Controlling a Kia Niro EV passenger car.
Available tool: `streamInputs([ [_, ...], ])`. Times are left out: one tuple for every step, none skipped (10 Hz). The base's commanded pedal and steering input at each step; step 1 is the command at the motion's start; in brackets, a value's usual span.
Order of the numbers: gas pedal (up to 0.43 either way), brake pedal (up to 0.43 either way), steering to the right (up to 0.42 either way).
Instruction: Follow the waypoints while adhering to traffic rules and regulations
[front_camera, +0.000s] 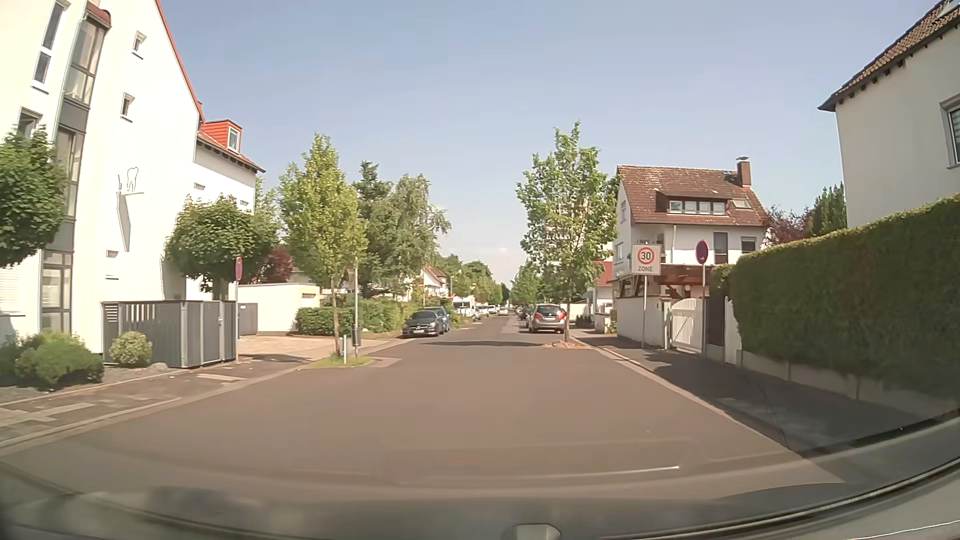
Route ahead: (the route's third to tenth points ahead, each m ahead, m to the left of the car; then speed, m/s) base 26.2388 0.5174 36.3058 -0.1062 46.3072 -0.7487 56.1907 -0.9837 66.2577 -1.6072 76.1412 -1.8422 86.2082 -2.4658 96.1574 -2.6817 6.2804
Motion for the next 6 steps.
streamInputs([
  [0.280,0.000,0.108],
  [0.260,0.000,0.072],
  [0.240,0.000,0.049],
  [0.240,0.000,0.034],
  [0.209,0.000,0.025],
  [0.189,0.000,0.015],
])
